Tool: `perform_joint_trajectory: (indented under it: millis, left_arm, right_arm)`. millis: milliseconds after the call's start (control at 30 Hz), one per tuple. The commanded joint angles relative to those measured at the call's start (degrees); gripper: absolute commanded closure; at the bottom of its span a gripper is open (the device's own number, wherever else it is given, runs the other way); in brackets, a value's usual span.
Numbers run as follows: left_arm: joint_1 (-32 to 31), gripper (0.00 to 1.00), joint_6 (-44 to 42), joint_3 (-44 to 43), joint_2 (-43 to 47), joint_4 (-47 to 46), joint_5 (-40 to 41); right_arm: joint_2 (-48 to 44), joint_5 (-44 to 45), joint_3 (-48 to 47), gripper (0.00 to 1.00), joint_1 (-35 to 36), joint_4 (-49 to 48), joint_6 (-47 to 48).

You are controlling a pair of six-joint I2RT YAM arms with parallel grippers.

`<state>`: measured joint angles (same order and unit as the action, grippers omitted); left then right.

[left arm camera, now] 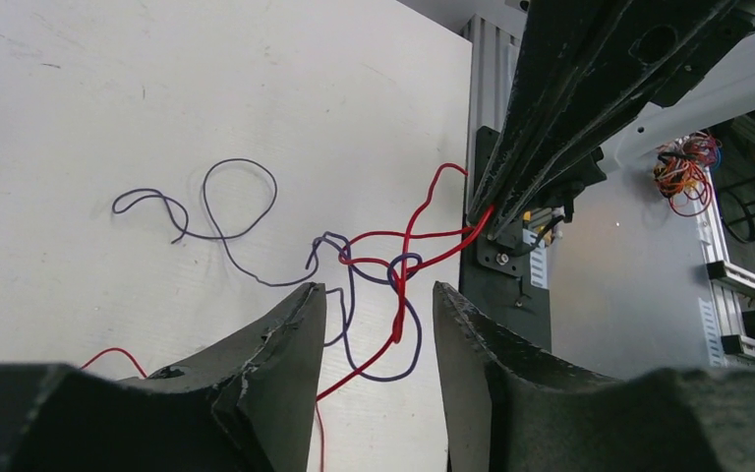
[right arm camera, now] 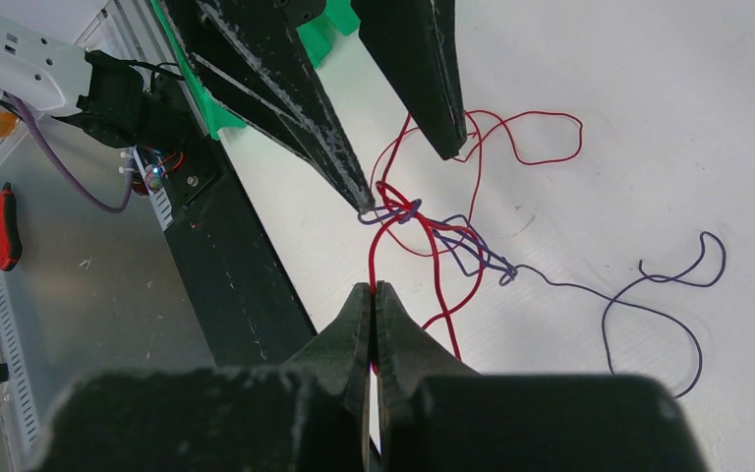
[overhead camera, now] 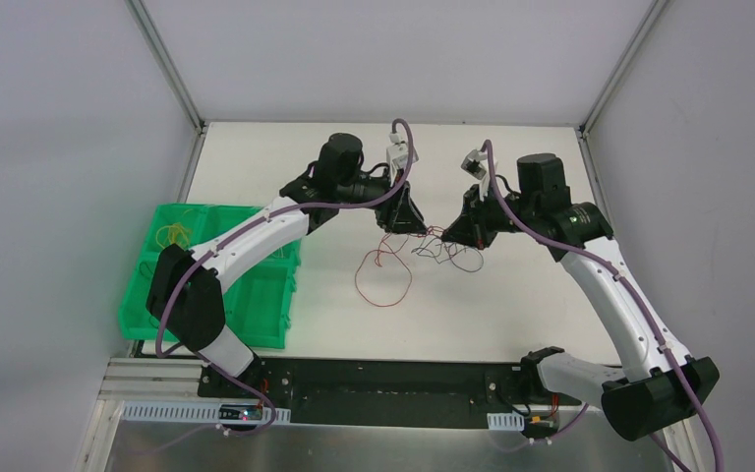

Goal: Untangle the cables

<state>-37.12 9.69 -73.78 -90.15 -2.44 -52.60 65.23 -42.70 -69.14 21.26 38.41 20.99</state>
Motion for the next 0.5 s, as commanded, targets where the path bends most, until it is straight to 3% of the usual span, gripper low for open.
perform_joint_trajectory:
  millis: [0, 67, 167, 333, 367, 467]
  left_arm:
    - [-0.57, 0.54, -1.34, -1.75, -0.08, 0.15, -3.10]
    - [-0.82, 0.54, -1.44, -1.70, -0.27, 0.23, -2.85]
    - [-1.00, 0.63, -1.56, -2.38, -0.94, 0.40, -1.98]
    - [-1.19, 0.65, -1.63, -4.26, -2.04, 1.64, -1.06]
    - [-1.20, 0.70, -1.74, -4.42, -2.05, 1.79, -1.10]
    - [-1.20, 1.00, -2.35, -4.05, -0.90, 2.00, -1.01]
  right_arm:
    - [-1.40, -0.51, -2.20, 1.00, 0.27, -0.58, -0.80]
    - [-1.35, -0.72, -2.21, 1.00, 0.23, -0.70, -0.89]
    - [-1.34, -1.06, -2.43, 1.00, 0.26, -0.74, -0.82]
    - [-1.79, -1.17, -2.09, 1.00, 0.22, -0.51, -0.42]
    - [-1.85, -1.14, -2.13, 1.00, 0.25, -0.37, -0.27]
    - [-1.98, -0.01, -1.91, 1.00, 0.15, -0.03, -0.04]
